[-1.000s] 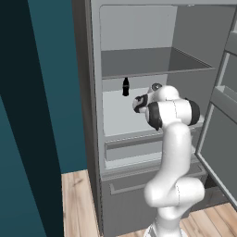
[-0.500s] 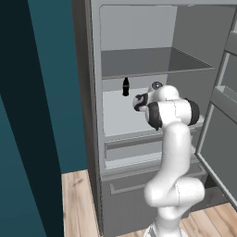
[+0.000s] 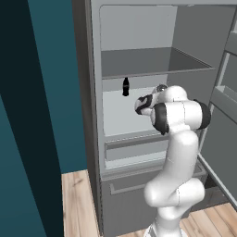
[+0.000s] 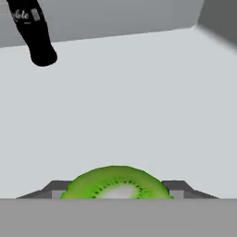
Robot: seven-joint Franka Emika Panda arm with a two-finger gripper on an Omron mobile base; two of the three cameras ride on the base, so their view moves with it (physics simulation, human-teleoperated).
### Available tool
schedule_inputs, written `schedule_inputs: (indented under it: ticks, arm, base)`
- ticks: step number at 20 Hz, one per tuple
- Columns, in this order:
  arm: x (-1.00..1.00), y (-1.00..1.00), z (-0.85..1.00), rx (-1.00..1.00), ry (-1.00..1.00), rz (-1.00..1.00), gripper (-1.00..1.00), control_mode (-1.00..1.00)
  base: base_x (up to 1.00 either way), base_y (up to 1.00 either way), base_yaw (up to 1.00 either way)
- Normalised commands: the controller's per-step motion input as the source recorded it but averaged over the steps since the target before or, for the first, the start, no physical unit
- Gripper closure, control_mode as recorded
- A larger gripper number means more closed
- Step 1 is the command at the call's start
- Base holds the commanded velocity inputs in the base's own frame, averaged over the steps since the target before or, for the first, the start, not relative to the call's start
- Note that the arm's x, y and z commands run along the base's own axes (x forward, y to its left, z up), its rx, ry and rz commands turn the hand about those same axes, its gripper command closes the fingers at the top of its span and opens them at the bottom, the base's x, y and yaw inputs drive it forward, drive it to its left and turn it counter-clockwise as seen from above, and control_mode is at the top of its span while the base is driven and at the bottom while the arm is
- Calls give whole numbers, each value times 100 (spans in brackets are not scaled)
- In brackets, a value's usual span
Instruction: Pick the kiwi and tangerine from the fridge and place them on the plate next to the blender to make a fruit smoothie.
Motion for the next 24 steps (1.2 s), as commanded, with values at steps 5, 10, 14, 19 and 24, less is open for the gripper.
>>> schedule_inputs:
  ticks: [5,10,14,19,24]
  arm:
    - [-100,0,40,0,-22,0,100,-100]
    - [-100,0,92,0,-6,0,100,-100]
    - [-100,7,100,0,3,0,100,-100]
    - [-100,8,100,0,14,0,100,-100]
    - [-100,11,100,0,23,0,100,-100]
  base:
    - [0,0,0]
    - [0,0,0]
    - [0,0,0]
    - [0,0,0]
    - [0,0,0]
